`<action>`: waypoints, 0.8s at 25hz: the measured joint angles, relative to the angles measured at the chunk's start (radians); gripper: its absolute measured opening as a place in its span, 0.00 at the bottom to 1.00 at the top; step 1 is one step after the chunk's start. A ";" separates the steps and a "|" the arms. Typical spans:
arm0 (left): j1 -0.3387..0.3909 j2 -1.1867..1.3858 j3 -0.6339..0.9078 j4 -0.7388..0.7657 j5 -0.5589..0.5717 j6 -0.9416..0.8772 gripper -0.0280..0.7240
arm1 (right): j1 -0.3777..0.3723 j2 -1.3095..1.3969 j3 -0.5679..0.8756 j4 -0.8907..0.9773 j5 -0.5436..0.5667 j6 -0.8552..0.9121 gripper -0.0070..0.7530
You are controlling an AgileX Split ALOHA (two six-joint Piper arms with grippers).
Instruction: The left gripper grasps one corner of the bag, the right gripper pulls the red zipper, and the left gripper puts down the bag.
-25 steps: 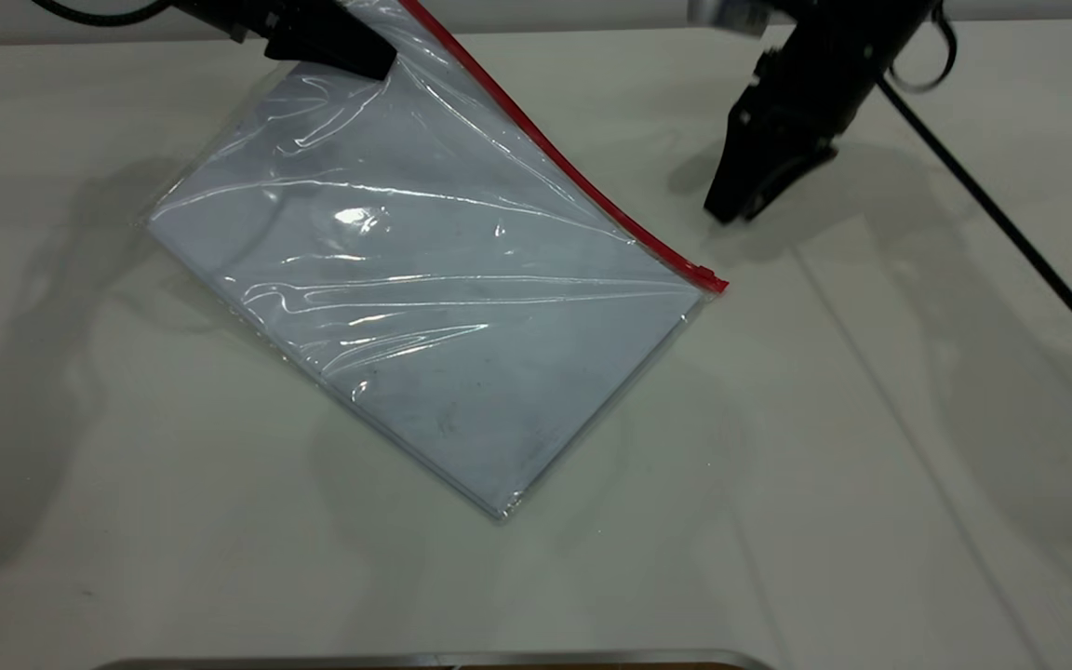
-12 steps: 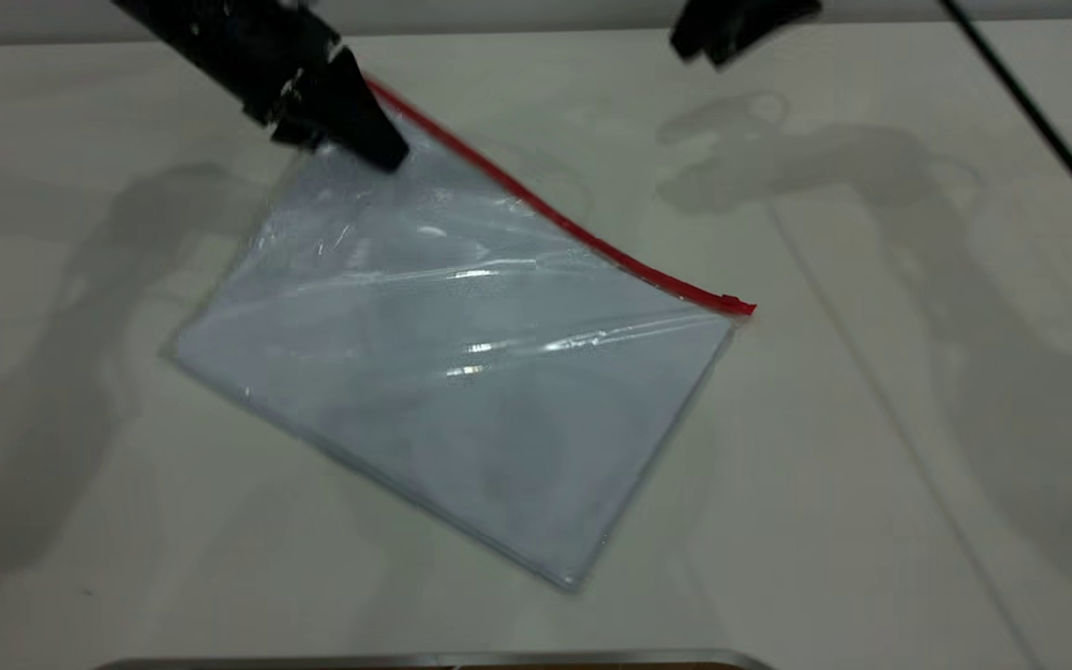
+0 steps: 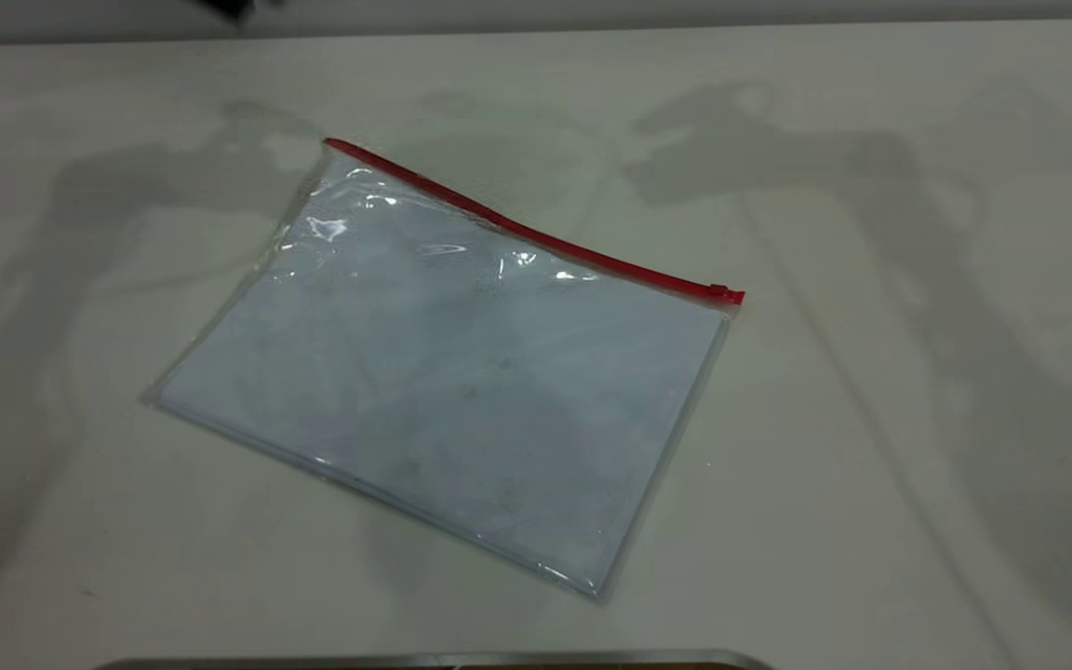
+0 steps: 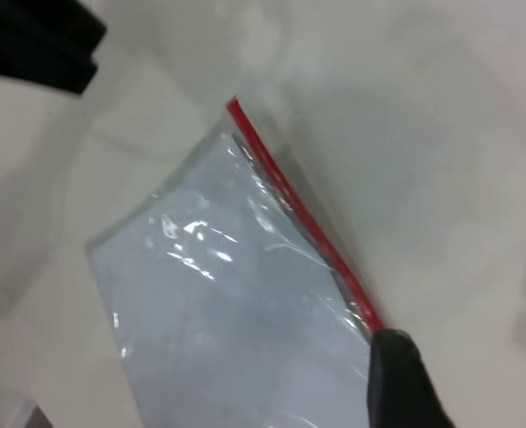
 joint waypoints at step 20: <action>-0.002 -0.559 0.060 0.132 0.000 -0.171 0.71 | 0.047 -0.466 0.000 -0.252 0.010 0.193 0.53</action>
